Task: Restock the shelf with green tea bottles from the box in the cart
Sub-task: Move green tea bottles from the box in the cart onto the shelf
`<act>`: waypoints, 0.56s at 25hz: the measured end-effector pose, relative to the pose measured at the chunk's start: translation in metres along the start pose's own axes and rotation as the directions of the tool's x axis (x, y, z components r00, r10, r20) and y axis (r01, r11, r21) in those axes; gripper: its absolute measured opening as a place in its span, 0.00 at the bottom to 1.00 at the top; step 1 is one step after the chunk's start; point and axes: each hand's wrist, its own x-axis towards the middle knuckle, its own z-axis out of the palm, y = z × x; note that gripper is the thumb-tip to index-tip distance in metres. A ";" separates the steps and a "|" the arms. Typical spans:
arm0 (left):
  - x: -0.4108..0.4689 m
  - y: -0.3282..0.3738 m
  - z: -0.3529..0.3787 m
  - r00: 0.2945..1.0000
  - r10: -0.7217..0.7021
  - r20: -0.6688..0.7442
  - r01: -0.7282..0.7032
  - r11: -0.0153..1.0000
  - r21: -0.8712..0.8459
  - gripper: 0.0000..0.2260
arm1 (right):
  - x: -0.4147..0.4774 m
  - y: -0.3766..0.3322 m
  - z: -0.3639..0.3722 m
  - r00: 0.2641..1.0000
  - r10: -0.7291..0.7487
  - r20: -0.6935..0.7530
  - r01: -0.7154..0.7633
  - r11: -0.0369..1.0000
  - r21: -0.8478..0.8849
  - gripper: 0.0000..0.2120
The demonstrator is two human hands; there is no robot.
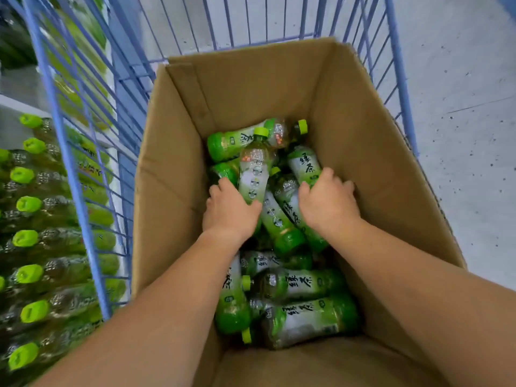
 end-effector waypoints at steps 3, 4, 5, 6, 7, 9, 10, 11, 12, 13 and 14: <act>0.008 -0.001 0.015 0.998 -0.056 -0.027 0.054 0.995 -0.088 0.30 | 0.014 -0.005 0.013 0.999 -0.033 0.017 0.037 0.949 -0.314 0.26; 0.009 -0.003 0.019 0.997 -0.075 -0.023 0.073 0.993 -0.091 0.27 | 0.018 -0.005 0.014 0.998 -0.056 0.031 0.064 0.905 -0.421 0.26; 0.011 -0.005 0.023 0.996 -0.082 -0.021 0.081 0.993 -0.082 0.25 | 0.021 -0.006 0.013 0.995 -0.089 0.046 0.100 0.847 -0.522 0.25; 0.013 -0.007 0.027 0.997 -0.075 -0.022 0.073 0.995 -0.072 0.23 | 0.024 -0.007 0.012 0.991 -0.115 0.072 0.135 0.791 -0.596 0.24; 0.016 -0.009 0.029 0.998 -0.063 -0.018 0.062 0.996 -0.067 0.22 | 0.027 -0.009 0.010 0.986 -0.135 0.096 0.165 0.757 -0.632 0.24; 0.017 -0.011 0.028 0.998 -0.060 0.009 0.061 0.996 -0.059 0.22 | 0.027 -0.012 0.004 0.987 -0.098 0.127 0.154 0.802 -0.577 0.24; 0.016 -0.010 0.025 0.997 -0.068 0.023 0.069 0.997 -0.037 0.23 | 0.024 -0.013 0.003 0.988 -0.053 0.142 0.121 0.843 -0.525 0.25; 0.016 -0.010 0.022 0.996 -0.080 0.034 0.081 0.997 -0.014 0.25 | 0.019 -0.013 0.002 0.987 -0.013 0.158 0.088 0.873 -0.480 0.26; 0.015 -0.010 0.020 0.996 -0.085 0.041 0.085 0.996 -0.006 0.26 | 0.014 -0.011 0.004 0.986 0.022 0.164 0.055 0.894 -0.444 0.28; 0.015 -0.010 0.019 0.995 -0.090 0.053 0.091 0.996 -0.020 0.28 | 0.009 -0.009 0.006 0.984 0.050 0.173 0.025 0.913 -0.407 0.30; 0.013 -0.012 0.020 0.993 -0.098 0.068 0.101 0.994 -0.048 0.30 | 0.004 -0.007 0.011 0.981 0.073 0.180 -0.004 0.934 -0.357 0.33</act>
